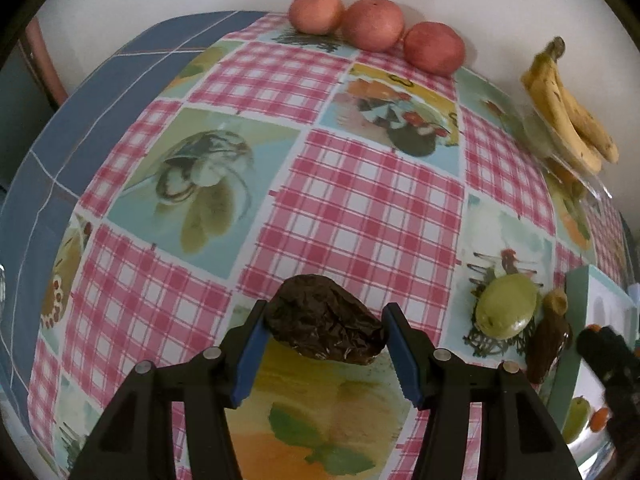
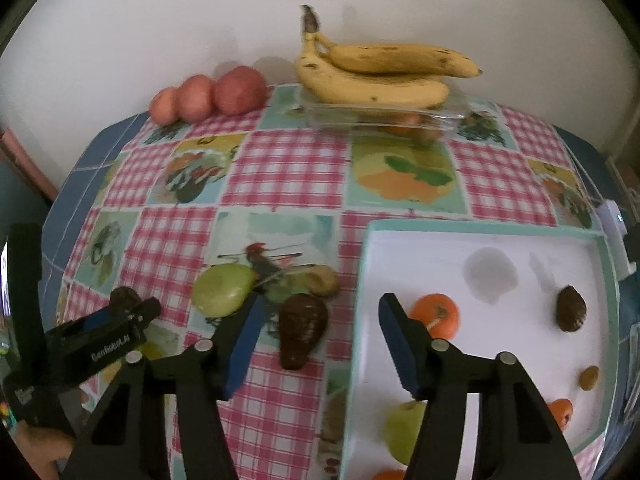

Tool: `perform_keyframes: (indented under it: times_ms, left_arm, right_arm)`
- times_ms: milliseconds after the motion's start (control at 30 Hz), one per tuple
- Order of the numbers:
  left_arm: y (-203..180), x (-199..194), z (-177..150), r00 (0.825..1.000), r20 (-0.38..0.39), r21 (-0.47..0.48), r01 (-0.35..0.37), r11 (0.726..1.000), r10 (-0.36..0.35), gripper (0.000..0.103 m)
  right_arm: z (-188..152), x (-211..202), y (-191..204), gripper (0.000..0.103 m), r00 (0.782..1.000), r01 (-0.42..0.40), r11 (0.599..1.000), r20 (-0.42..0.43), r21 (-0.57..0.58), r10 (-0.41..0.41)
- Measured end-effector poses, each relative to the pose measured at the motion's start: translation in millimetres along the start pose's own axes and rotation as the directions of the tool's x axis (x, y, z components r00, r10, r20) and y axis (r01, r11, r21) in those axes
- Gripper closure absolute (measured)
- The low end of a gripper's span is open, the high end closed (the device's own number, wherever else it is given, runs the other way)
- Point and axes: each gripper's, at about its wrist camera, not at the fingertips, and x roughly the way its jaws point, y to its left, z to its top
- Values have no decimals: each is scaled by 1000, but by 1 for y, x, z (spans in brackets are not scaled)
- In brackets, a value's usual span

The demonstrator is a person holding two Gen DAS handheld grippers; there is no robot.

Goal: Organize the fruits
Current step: 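Grasp a dark wrinkled fruit with the left tool while the right tool grasps a dark brown pear-shaped fruit, then carry both dark brown fruits into the white tray and open both tools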

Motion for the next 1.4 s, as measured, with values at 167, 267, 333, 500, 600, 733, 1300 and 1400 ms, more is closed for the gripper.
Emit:
perform_keyframes:
  times_ms: [167, 267, 333, 500, 600, 733, 1300, 1400]
  left_arm:
    - [2, -2, -2, 1000, -1, 0, -5, 1000, 5, 43]
    - [3, -3, -1, 1000, -1, -4, -5, 1000, 5, 43]
    - [0, 0, 0, 1000, -1, -13, -2, 1000, 2, 43]
    - [2, 0, 0, 1000, 0, -23, 0, 1000, 0, 43]
    - [2, 0, 0, 1000, 0, -25, 1, 1000, -1, 43]
    - [2, -1, 0, 1000, -1, -29, 0, 1000, 0, 43]
    - [-4, 2, -1, 1000, -3, 22, -28, 999, 28, 43]
    - [-7, 4, -1, 999, -1, 41, -42, 998, 42, 43]
  right_arm:
    - [-4, 13, 15, 51, 999, 5, 998, -48, -55, -8]
    - [-8, 24, 19, 52, 996, 33, 997, -85, -65, -39]
    - [-10, 31, 20, 53, 994, 35, 997, -98, -66, -41]
    - [-13, 40, 24, 54, 992, 60, 994, -109, -89, -69]
    - [-13, 42, 28, 54, 990, 84, 990, -107, -115, -96]
    - [-13, 46, 33, 57, 989, 86, 986, -108, -140, -101]
    - [-18, 54, 33, 66, 993, 43, 990, -105, -133, -57]
    - [-19, 54, 34, 66, 994, 45, 990, -90, -137, -58]
